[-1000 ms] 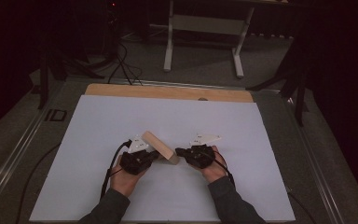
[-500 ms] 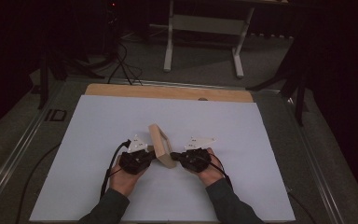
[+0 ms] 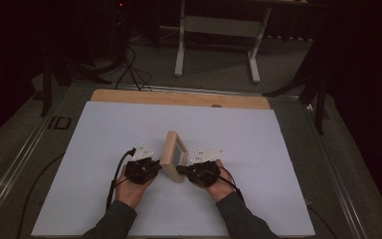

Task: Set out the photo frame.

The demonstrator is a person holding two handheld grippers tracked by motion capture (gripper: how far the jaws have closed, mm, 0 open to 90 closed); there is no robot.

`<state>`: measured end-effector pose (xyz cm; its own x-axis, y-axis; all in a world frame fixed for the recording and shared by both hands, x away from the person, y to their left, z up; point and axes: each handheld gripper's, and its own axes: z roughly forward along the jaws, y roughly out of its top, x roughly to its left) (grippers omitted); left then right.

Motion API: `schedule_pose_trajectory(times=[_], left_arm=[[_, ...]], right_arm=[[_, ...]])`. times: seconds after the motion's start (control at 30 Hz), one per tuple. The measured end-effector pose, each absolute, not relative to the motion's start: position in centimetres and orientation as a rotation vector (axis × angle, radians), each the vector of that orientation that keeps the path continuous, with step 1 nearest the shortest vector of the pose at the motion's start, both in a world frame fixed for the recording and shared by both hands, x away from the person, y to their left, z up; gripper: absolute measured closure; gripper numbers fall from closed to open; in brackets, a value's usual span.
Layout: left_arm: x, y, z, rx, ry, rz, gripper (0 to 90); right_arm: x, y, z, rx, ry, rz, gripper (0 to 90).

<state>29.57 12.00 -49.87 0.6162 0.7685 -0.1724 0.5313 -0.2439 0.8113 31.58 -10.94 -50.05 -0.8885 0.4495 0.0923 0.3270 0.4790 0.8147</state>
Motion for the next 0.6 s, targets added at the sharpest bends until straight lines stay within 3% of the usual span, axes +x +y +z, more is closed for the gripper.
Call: schedule_pose_trajectory(times=[0.33, 0.6], left_arm=[[29.6, 12.8, -49.6, 1.884, 1.050, 0.348, 83.7], [29.6, 14.0, -48.9, 1.838, 1.079, 0.374, 72.4]], right_arm=[[31.5, -10.9, -49.8, 0.671, 2.568, 1.383, 84.8], [31.8, -11.5, -49.4, 0.694, 2.533, 1.386, 79.8]])
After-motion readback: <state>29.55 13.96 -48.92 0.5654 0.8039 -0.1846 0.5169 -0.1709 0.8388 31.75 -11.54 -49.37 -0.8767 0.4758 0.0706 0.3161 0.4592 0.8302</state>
